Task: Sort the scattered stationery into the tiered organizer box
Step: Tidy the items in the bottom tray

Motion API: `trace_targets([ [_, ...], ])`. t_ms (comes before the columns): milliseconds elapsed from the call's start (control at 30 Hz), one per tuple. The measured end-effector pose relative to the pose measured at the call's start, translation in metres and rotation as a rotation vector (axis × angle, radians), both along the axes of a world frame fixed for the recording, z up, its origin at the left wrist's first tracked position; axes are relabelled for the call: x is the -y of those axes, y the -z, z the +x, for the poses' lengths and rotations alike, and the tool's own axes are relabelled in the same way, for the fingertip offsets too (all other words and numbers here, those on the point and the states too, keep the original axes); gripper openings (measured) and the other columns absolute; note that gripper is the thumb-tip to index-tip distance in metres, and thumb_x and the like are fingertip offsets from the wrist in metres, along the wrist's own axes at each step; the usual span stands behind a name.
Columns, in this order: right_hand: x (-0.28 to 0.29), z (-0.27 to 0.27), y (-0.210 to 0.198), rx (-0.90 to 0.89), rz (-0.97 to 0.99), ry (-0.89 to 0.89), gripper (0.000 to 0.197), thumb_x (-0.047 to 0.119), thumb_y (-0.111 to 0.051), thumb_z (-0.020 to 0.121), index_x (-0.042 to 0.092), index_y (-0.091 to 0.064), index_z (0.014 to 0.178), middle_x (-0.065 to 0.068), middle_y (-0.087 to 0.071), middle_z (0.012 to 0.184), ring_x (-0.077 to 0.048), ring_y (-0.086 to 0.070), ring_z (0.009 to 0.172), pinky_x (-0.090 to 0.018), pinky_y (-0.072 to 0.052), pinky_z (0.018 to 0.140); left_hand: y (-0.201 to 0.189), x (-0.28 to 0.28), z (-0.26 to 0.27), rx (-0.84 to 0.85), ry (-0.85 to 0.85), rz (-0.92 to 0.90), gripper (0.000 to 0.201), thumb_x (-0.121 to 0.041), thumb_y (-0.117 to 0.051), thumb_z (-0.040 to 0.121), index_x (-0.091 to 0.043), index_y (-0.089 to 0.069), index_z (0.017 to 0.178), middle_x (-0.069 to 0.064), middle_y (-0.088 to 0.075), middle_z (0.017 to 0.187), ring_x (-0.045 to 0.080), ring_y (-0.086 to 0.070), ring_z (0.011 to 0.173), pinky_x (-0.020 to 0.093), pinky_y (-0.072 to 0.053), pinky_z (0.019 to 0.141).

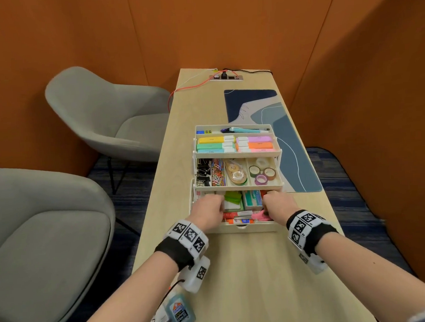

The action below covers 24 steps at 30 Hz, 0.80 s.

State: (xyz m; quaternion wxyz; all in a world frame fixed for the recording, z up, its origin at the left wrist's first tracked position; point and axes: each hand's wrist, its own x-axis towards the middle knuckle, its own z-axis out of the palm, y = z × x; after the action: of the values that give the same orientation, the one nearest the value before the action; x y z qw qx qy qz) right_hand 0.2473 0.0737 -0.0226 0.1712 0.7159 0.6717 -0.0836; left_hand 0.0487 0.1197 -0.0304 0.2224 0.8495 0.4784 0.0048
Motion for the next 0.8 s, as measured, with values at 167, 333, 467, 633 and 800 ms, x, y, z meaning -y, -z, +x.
trace_targets([
  [167,0.007,-0.003,0.016,-0.121,0.012,0.058,0.023,0.025,-0.047,0.094,0.01,-0.06,0.107,-0.011,-0.065,0.106,-0.027,-0.062,0.095,-0.037,-0.052,0.081,-0.011,0.015,-0.037,0.119,-0.062,0.056,0.004,-0.022,-0.056,0.09,-0.021,-0.059,0.091,-0.002,-0.063,0.095,0.017,-0.059,0.084,0.03,-0.048,0.071],
  [333,0.017,-0.009,0.016,-0.217,-0.075,0.124,0.043,0.036,-0.029,0.1,0.015,-0.06,0.119,-0.012,-0.062,0.117,-0.028,-0.058,0.105,-0.036,-0.044,0.088,-0.022,0.038,-0.078,0.23,-0.11,0.097,0.004,-0.022,-0.054,0.091,-0.023,-0.058,0.092,-0.009,-0.056,0.089,0.011,-0.054,0.078,0.025,-0.042,0.07],
  [467,0.04,-0.036,0.002,-0.173,0.341,0.055,0.025,0.028,-0.038,0.097,0.016,-0.06,0.1,-0.004,-0.058,0.101,-0.023,-0.054,0.092,-0.037,-0.04,0.081,-0.022,0.055,-0.117,0.19,-0.146,0.028,0.007,-0.024,-0.055,0.092,-0.021,-0.061,0.092,-0.007,-0.059,0.089,0.011,-0.056,0.078,0.028,-0.045,0.074],
  [633,0.098,-0.117,0.007,-0.536,0.209,-0.358,0.025,0.027,-0.045,0.094,0.016,-0.055,0.114,-0.004,-0.05,0.11,-0.02,-0.052,0.095,-0.035,-0.047,0.082,-0.001,0.071,-0.158,-0.102,-0.219,-0.164,0.016,-0.03,-0.05,0.092,-0.022,-0.059,0.103,-0.003,-0.061,0.104,0.017,-0.059,0.094,0.033,-0.047,0.083],
  [800,0.13,-0.171,0.054,-0.485,-0.088,-0.63,0.067,0.046,-0.044,0.092,0.029,-0.01,0.147,-0.004,-0.008,0.158,-0.031,-0.023,0.137,-0.047,-0.032,0.107,0.021,0.096,-0.167,-0.423,-0.332,-0.475,0.048,-0.041,-0.047,0.091,-0.012,-0.043,0.128,0.01,-0.05,0.13,0.027,-0.053,0.115,0.037,-0.047,0.092],
])
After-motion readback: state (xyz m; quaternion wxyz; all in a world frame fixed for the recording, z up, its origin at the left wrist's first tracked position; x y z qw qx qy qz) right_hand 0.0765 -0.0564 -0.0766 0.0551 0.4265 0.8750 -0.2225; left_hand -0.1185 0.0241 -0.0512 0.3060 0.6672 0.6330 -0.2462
